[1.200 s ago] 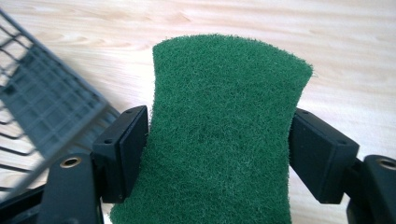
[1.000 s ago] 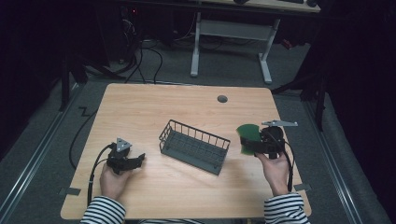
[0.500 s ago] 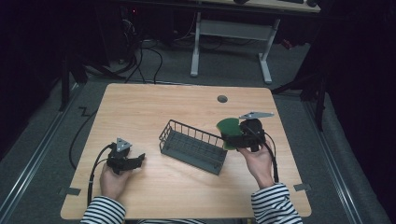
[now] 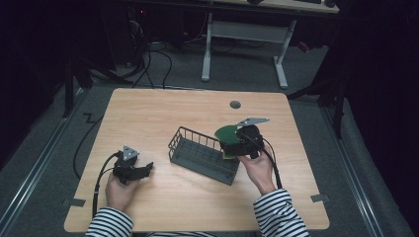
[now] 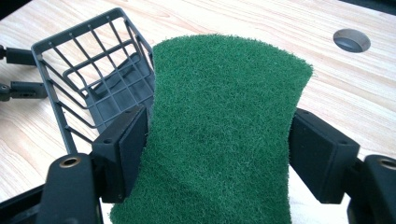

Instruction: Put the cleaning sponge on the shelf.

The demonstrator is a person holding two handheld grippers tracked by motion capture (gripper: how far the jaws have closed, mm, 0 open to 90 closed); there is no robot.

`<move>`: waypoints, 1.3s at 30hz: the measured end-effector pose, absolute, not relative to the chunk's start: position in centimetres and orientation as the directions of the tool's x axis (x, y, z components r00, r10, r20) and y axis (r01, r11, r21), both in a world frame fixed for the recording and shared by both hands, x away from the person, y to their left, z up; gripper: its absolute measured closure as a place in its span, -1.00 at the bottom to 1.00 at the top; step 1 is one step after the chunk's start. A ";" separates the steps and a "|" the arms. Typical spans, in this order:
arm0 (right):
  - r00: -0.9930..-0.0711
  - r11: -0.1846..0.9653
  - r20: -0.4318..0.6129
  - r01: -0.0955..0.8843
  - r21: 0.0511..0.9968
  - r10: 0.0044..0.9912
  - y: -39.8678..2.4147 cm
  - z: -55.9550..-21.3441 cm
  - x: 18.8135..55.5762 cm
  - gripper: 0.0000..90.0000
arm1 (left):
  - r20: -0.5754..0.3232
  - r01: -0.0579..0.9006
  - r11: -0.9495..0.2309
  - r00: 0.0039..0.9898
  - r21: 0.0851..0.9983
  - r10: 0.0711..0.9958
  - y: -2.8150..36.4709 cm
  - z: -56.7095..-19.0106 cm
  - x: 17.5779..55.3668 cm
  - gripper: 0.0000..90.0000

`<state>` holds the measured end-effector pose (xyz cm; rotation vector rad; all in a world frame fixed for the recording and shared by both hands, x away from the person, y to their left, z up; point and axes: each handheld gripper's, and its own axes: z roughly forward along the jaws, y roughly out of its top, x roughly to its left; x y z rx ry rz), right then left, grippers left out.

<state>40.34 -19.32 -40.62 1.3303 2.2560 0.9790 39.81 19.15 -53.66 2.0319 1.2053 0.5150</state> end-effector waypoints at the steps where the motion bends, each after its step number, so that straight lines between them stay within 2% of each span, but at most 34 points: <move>1: -0.506 0.330 0.043 0.622 0.710 0.861 -19.0 -40.7 40.3 -0.44 | -0.017 0.592 -0.315 0.486 0.742 0.874 19.1 -53.7 39.8 -0.36; 12: -0.537 0.359 0.050 0.626 0.692 0.842 -17.8 -41.4 40.5 -0.45 | -0.017 0.592 -0.315 0.486 0.742 0.874 19.2 -53.7 39.8 -0.36; 33: -0.560 0.426 -0.020 0.607 0.671 0.828 -16.7 -42.2 40.1 -0.47 | -0.018 0.593 -0.314 0.486 0.742 0.874 19.2 -53.7 39.8 -0.36; 39: -0.555 0.402 0.002 0.606 0.686 0.832 -17.2 -42.5 39.8 -0.47 | -0.019 0.593 -0.314 0.486 0.742 0.874 19.2 -53.7 39.8 -0.36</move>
